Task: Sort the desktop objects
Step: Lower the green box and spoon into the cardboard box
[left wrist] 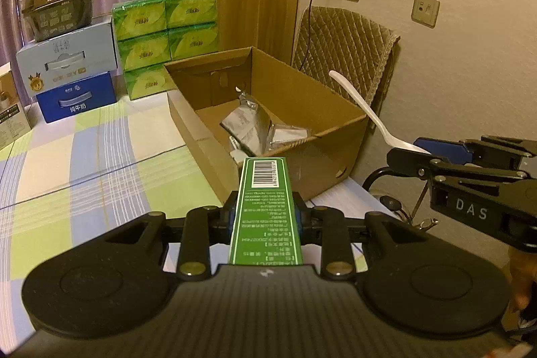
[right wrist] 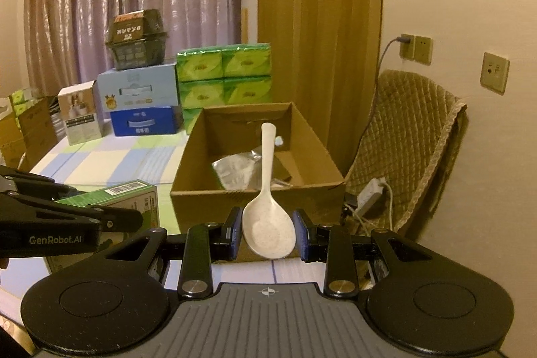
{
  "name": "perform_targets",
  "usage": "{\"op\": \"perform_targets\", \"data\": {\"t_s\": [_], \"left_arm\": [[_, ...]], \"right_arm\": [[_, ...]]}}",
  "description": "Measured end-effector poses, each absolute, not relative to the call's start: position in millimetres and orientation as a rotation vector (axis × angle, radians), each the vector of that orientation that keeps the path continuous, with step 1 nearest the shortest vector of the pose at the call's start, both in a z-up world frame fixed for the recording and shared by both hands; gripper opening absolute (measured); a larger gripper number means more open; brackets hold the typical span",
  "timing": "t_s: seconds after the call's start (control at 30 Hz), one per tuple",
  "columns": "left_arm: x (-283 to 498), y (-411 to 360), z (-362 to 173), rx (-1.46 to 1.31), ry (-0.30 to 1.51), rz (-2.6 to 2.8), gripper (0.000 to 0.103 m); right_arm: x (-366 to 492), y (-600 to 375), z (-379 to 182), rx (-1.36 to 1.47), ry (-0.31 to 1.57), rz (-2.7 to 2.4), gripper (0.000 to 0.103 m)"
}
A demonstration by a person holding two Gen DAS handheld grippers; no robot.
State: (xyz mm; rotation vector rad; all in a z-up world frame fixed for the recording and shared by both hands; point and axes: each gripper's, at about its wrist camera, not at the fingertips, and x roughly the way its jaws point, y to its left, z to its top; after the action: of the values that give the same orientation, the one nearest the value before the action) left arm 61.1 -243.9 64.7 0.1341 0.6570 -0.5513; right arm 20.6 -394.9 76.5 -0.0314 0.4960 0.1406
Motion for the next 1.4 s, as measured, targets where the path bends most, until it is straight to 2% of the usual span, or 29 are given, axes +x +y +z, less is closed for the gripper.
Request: {"op": "perform_targets", "data": {"t_s": [0.67,1.4], "left_arm": [[103,-278,84,0.117,0.613,-0.565,0.025],[190,-293,99,0.071,0.603,-0.506,0.025]], "right_arm": [[65,-415,82,-0.044,0.496,0.136,0.029],[162,-412,93,-0.067,0.526,0.208,0.029]]}}
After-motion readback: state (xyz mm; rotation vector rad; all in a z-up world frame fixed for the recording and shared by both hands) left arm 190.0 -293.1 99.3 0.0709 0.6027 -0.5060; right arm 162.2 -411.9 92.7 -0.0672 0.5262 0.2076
